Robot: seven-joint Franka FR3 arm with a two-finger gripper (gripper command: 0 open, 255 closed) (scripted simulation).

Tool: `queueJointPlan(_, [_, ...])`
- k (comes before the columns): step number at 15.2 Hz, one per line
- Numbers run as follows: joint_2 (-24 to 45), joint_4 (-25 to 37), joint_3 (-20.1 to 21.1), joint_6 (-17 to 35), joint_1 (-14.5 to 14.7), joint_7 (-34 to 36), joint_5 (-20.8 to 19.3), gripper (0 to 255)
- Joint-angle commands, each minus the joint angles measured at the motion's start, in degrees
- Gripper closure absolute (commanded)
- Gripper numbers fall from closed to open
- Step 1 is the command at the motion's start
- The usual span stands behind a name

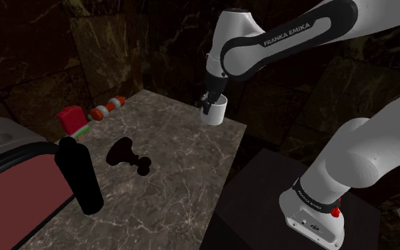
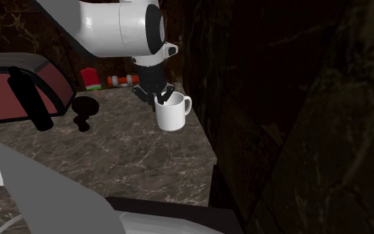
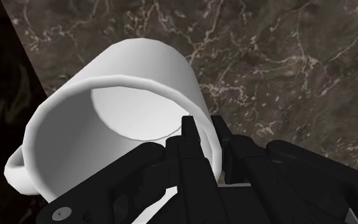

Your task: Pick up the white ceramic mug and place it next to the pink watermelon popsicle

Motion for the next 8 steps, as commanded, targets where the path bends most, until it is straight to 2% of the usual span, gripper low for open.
queueJointPlan(1, [-0.85, 0.85, -0.14, -1.7, 0.03, -0.15, 0.09, 255])
queueJointPlan(8, [-3.33, 4.35, -0.55, -7.65, 0.09, -0.45, 0.26, 255])
